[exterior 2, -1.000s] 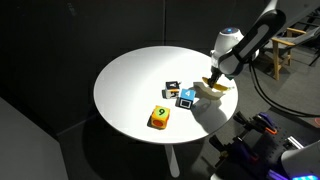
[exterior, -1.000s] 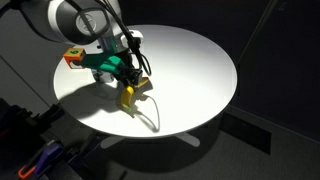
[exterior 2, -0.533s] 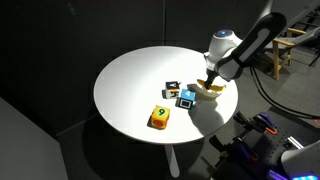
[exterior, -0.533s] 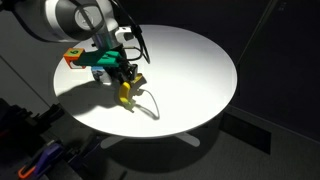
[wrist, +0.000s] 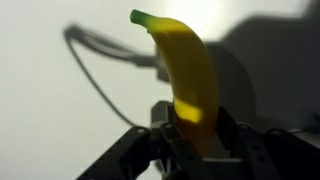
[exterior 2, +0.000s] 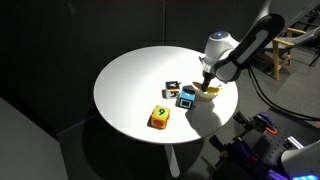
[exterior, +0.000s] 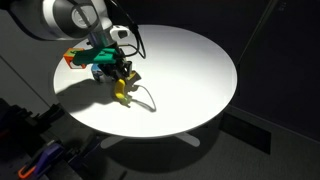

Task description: Turn the banana to the left

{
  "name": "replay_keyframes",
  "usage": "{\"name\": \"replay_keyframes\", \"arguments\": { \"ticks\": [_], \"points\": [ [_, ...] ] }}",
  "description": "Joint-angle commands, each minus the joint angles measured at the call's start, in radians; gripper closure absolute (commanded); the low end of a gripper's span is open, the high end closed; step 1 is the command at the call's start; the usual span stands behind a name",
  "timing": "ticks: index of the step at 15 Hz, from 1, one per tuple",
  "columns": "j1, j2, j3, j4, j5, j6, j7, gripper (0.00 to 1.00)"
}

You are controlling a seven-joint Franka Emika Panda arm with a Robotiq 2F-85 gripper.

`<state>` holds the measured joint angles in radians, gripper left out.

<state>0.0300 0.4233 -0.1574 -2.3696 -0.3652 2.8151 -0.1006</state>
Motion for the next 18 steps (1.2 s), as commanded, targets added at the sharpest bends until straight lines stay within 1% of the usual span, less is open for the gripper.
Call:
{"name": "replay_keyframes", "arguments": {
  "ticks": [1,2,4,5,6,8,14,16,18],
  "points": [
    [-0.002,-0.007,0.003,0.002,-0.01,-0.013,-0.02,0.31],
    [-0.001,-0.007,0.002,0.002,-0.012,-0.013,-0.019,0.25],
    [-0.001,-0.007,0.001,0.003,-0.011,-0.016,-0.019,0.08],
    [0.003,-0.01,-0.005,0.002,-0.009,-0.022,-0.005,0.02],
    [0.011,-0.012,-0.016,-0.002,-0.011,-0.015,0.018,0.0],
    [0.031,-0.014,-0.046,-0.006,-0.013,-0.007,0.081,0.0],
    [0.06,-0.028,-0.099,-0.022,0.064,-0.032,0.327,0.0],
    [0.062,-0.04,-0.098,-0.032,0.108,-0.055,0.391,0.0],
    [0.053,-0.056,-0.084,-0.045,0.156,-0.088,0.425,0.0]
  ]
}}
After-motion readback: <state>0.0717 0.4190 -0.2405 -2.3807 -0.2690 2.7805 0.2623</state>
